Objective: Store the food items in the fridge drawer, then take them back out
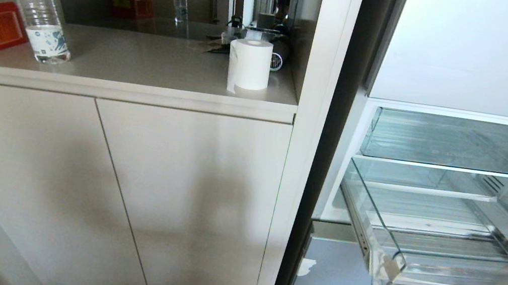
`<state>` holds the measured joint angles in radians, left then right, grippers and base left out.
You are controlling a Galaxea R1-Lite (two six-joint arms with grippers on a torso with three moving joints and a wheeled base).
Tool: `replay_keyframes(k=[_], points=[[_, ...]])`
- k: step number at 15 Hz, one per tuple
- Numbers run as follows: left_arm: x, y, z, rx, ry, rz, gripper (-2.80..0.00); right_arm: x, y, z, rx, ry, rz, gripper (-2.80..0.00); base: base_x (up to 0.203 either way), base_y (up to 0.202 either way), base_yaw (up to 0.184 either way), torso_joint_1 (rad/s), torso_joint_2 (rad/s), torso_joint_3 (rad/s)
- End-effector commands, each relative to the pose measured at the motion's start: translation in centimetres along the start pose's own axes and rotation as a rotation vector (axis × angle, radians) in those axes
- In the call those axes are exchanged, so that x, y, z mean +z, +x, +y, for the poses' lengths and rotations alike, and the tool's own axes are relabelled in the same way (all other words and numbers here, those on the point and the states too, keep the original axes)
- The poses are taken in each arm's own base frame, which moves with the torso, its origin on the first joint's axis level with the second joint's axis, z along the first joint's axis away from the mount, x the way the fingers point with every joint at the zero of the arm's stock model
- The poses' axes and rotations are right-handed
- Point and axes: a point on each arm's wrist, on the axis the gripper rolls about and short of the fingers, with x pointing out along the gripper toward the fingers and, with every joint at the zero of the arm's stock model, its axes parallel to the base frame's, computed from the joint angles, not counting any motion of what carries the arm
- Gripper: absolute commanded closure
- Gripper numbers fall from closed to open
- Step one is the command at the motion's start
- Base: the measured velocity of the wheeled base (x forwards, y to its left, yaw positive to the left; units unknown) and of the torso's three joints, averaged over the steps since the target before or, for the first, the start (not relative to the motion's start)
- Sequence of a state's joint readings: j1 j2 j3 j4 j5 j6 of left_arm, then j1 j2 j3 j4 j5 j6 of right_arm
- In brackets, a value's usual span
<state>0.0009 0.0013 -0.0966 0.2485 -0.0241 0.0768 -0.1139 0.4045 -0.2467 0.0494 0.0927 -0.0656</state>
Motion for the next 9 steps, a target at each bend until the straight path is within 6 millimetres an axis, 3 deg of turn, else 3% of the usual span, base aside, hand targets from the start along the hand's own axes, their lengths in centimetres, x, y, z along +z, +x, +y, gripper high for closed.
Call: replay_keyframes(k=[1,3,7,9], points=[[0.0,0.0,0.0,0.0,0.0,0.002,0.0,-4.0,-0.9,0.1,0.039,-0.083,-0.037,0.0,0.0,0.0,0.0,0.0,0.0,0.0],[0.0,0.0,0.0,0.0,0.001,0.001,0.0,-5.9,-1.1,0.1,-0.004,-0.143,-0.069,0.0,0.0,0.0,0.0,0.0,0.0,0.0],[0.0,0.0,0.0,0.005,-0.01,0.001,0.0,-6.5,-2.0,0.1,-0.032,-0.108,-0.282,0.0,0.0,0.0,0.0,0.0,0.0,0.0],[0.0,0.0,0.0,0.005,-0.013,0.001,0.0,-7.1,-1.8,0.1,0.0,-0.048,-0.24,0.0,0.0,0.0,0.0,0.0,0.0,0.0]])
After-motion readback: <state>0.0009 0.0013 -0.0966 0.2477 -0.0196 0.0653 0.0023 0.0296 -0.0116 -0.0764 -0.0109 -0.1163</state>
